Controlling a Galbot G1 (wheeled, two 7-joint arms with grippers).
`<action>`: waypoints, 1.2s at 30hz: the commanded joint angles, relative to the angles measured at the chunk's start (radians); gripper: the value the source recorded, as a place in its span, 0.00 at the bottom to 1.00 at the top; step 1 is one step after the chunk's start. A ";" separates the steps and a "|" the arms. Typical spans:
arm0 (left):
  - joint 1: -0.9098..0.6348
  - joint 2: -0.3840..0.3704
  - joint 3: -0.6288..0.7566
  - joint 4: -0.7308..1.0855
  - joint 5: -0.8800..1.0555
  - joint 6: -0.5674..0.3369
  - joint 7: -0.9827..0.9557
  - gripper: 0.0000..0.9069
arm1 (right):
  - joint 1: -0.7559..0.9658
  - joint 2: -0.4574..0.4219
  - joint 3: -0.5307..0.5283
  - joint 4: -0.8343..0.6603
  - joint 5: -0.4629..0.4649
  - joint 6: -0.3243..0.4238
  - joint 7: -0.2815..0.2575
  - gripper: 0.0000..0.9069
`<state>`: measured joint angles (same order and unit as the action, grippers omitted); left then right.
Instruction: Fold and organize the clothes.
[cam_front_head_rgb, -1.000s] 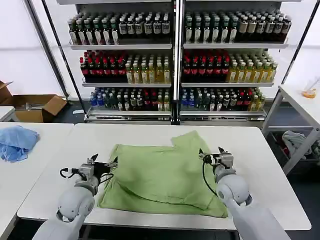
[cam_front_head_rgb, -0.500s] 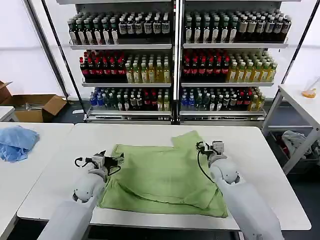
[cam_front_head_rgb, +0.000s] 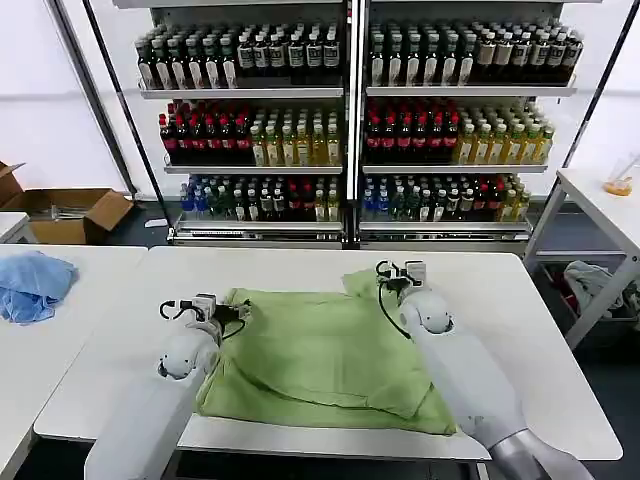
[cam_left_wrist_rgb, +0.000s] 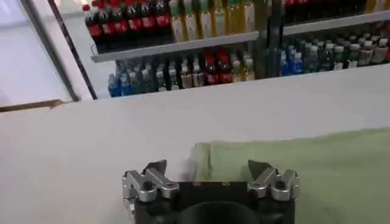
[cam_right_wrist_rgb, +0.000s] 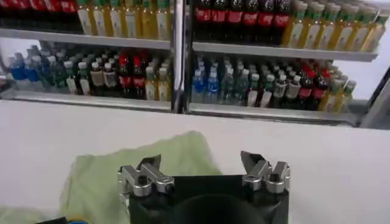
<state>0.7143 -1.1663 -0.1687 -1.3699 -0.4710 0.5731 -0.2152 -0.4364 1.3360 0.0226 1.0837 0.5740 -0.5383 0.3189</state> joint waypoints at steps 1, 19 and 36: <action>-0.057 -0.001 0.023 0.092 -0.019 -0.006 0.004 0.33 | 0.046 0.068 0.006 -0.139 -0.005 -0.002 -0.020 0.88; -0.032 0.022 0.045 0.083 -0.060 -0.029 0.034 0.03 | 0.018 0.073 0.020 -0.126 0.016 -0.001 -0.029 0.00; 0.077 0.074 -0.048 -0.149 -0.144 -0.041 0.030 0.03 | -0.095 -0.021 0.011 0.223 0.022 0.046 -0.010 0.00</action>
<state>0.7296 -1.1193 -0.1609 -1.3729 -0.5670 0.5364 -0.1836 -0.4869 1.3526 0.0299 1.1142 0.5978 -0.5060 0.3030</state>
